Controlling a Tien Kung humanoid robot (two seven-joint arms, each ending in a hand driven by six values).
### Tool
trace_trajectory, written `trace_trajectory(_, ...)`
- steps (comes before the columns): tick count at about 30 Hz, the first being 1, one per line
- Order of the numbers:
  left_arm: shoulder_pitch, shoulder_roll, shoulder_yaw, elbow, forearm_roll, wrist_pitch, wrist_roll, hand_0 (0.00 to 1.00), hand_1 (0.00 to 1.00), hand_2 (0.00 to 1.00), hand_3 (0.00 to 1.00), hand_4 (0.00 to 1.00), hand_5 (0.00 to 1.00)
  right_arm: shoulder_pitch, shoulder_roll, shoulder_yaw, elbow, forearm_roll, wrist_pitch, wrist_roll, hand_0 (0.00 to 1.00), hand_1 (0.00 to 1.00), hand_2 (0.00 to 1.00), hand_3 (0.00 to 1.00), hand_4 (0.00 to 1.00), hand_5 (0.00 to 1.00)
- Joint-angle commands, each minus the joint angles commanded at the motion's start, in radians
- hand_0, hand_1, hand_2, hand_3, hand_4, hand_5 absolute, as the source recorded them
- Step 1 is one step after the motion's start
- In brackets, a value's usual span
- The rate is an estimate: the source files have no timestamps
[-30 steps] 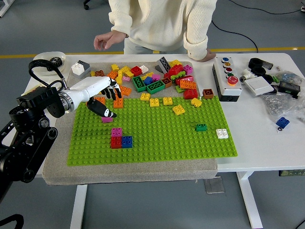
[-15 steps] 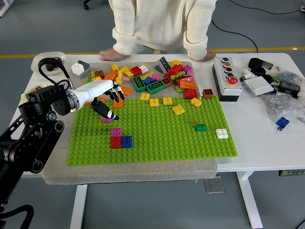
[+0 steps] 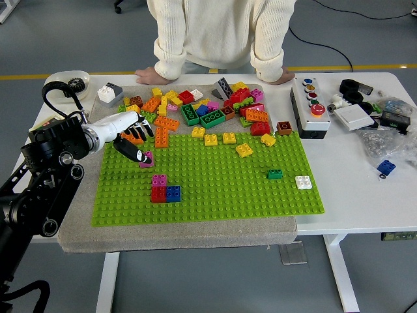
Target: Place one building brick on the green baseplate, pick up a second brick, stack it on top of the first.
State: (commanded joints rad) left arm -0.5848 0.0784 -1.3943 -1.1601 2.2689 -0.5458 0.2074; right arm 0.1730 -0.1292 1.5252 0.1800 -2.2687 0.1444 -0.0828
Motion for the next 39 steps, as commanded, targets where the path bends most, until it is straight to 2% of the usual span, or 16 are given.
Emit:
trace_trajectory(8,-0.002,-0.011,0.003,0.012,0.000,0.018,0.151,0.626,0.590,0.582,0.646,0.998,0.168,0.000,-0.001,-0.002,0.000,0.000,0.000,0.000,0.741,0.640,0.710,0.589,0.827,0.415)
trace_trajectory(10,-0.002,-0.014,0.005,0.012,0.000,0.014,0.173,0.590,0.562,0.571,0.642,0.998,0.158,0.000,-0.001,-0.003,0.000,0.000,0.001,0.001,0.741,0.640,0.710,0.589,0.827,0.416)
trace_trajectory(14,0.000,-0.015,0.015,0.004,0.000,0.006,0.195,0.590,0.562,0.571,0.642,0.998,0.158,-0.001,-0.001,-0.004,0.000,0.000,0.001,0.001,0.741,0.640,0.710,0.589,0.827,0.416)
trace_trajectory(20,0.001,-0.017,0.037,-0.017,0.000,0.023,0.194,0.579,0.543,0.559,0.628,0.998,0.147,-0.002,-0.001,-0.006,0.000,0.000,0.002,0.001,0.741,0.640,0.710,0.590,0.827,0.416)
trace_trajectory(26,-0.005,-0.020,0.058,-0.003,0.000,0.073,0.173,0.580,0.538,0.552,0.621,0.998,0.140,0.000,0.000,-0.010,0.000,0.000,0.002,0.002,0.741,0.640,0.710,0.590,0.828,0.416)
trace_trajectory(27,-0.005,-0.022,0.069,0.007,0.000,0.085,0.165,0.576,0.532,0.541,0.597,0.987,0.122,-0.001,0.000,-0.009,0.000,0.000,0.002,0.002,0.741,0.640,0.710,0.589,0.828,0.416)
trace_trajectory(39,-0.005,-0.031,0.089,0.039,0.000,0.090,0.154,0.580,0.528,0.539,0.591,0.984,0.122,0.000,-0.001,-0.009,0.000,0.000,0.002,0.002,0.741,0.640,0.711,0.590,0.829,0.417)
